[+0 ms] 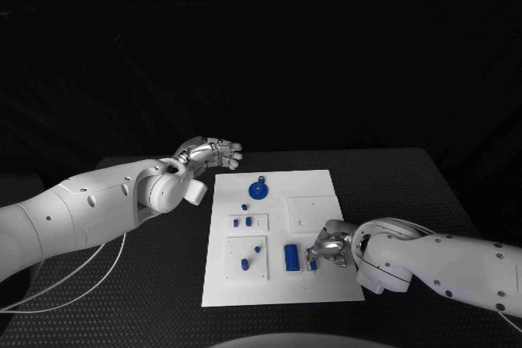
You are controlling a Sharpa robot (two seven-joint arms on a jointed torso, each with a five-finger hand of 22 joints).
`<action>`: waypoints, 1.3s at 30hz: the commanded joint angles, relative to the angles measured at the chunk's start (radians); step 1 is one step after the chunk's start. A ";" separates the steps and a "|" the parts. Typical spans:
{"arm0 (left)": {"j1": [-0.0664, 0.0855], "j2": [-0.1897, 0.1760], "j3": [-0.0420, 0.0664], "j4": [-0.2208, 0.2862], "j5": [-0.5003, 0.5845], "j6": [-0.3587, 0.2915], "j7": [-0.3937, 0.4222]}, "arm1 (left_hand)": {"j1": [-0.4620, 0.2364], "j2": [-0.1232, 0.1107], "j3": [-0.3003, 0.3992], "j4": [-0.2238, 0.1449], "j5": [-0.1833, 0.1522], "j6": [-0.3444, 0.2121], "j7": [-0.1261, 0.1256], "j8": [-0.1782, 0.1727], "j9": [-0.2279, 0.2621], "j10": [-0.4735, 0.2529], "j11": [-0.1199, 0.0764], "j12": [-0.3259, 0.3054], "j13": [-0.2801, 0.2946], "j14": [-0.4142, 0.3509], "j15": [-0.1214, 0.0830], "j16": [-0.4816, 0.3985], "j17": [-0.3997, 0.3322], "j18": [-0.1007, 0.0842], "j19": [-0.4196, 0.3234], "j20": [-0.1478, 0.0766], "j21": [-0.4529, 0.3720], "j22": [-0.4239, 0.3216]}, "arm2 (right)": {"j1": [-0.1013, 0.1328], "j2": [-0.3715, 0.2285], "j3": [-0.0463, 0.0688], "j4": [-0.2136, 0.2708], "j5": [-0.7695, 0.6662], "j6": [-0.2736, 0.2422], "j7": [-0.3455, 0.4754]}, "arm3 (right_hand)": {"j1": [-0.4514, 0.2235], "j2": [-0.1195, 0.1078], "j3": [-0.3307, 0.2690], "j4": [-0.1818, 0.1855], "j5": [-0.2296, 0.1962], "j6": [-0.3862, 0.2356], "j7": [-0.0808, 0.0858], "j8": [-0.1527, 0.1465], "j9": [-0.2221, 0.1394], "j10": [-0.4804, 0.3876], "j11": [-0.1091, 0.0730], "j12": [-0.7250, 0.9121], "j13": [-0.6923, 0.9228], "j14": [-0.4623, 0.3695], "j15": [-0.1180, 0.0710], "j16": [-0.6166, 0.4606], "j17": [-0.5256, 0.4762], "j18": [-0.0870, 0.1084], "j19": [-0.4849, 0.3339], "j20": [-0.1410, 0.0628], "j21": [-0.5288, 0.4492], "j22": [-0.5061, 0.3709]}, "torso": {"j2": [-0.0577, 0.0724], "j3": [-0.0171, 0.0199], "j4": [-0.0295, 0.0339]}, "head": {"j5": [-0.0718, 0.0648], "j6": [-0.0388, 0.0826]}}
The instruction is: Assemble the parts on the task board
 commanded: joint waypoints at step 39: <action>0.001 0.001 0.001 0.003 -0.004 0.023 0.002 | -0.010 -0.001 0.001 0.007 -0.001 -0.010 0.001 0.005 -0.001 -0.009 -0.001 0.002 -0.002 0.004 0.001 -0.010 0.006 0.009 0.001 0.004 -0.008 0.003 | -0.002 0.010 -0.002 -0.005 0.006 0.042 -0.008 | -0.026 0.014 -0.034 0.008 -0.053 0.008 0.000 -0.004 -0.006 0.010 -0.005 -0.003 0.006 0.005 -0.005 -0.001 -0.004 0.026 0.009 -0.004 -0.001 -0.004 | 0.000 0.0000 -0.0007 | 0.010 -0.006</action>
